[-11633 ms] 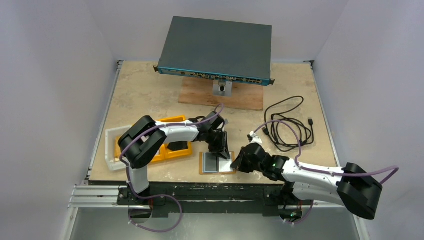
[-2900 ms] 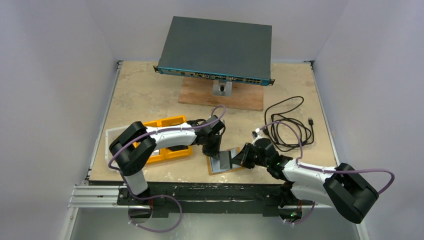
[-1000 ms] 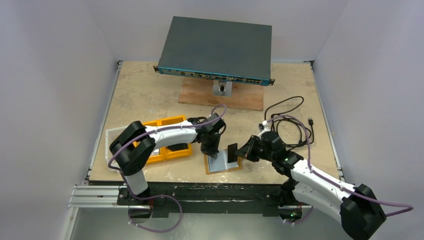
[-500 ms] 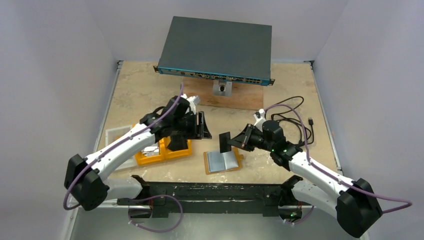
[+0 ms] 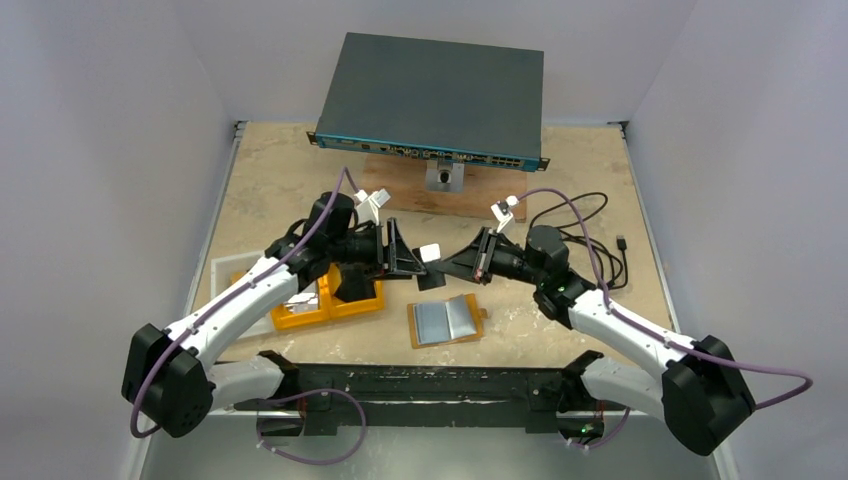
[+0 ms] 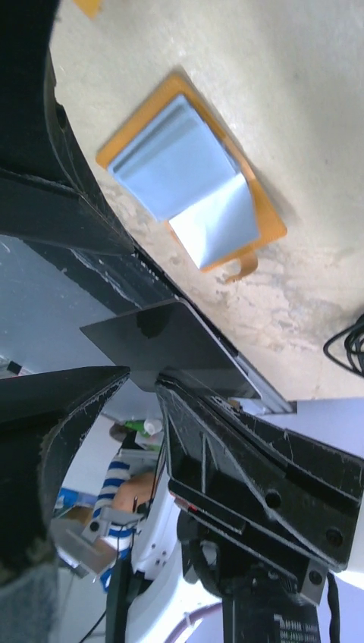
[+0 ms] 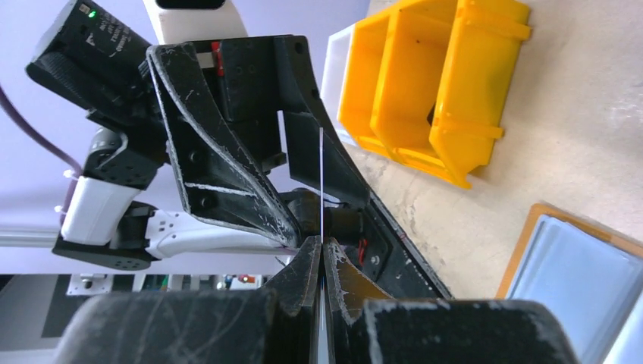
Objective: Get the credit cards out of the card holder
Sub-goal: Place the credit card in the storage box.
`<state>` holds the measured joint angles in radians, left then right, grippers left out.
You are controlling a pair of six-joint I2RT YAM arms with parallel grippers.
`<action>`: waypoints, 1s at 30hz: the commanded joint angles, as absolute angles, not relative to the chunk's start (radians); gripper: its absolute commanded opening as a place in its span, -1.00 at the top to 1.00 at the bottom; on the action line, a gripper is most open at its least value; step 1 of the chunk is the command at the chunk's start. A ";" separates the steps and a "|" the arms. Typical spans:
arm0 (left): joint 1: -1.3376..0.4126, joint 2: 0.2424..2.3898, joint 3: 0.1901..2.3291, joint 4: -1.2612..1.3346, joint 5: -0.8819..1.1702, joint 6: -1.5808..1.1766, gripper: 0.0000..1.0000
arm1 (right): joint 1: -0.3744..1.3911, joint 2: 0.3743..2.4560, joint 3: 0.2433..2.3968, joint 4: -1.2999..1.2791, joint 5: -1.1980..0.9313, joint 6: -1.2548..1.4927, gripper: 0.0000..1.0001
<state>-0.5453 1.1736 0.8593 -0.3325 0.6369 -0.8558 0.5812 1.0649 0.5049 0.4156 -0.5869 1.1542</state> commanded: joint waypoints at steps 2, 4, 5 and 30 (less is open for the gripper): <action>-0.538 1.194 0.821 -0.099 0.774 -0.966 -0.03 | 0.575 1.076 0.515 0.547 -0.632 1.224 1.00; -0.539 1.204 0.813 -0.063 0.789 -0.988 0.08 | 0.576 1.074 0.515 0.542 -0.628 1.221 1.00; -0.539 1.208 0.807 -0.049 0.793 -1.001 0.21 | 0.576 1.072 0.515 0.537 -0.626 1.219 1.00; -0.469 1.081 0.935 -0.895 -0.067 -0.711 1.00 | 0.575 0.991 0.636 -0.036 -0.379 0.835 -0.91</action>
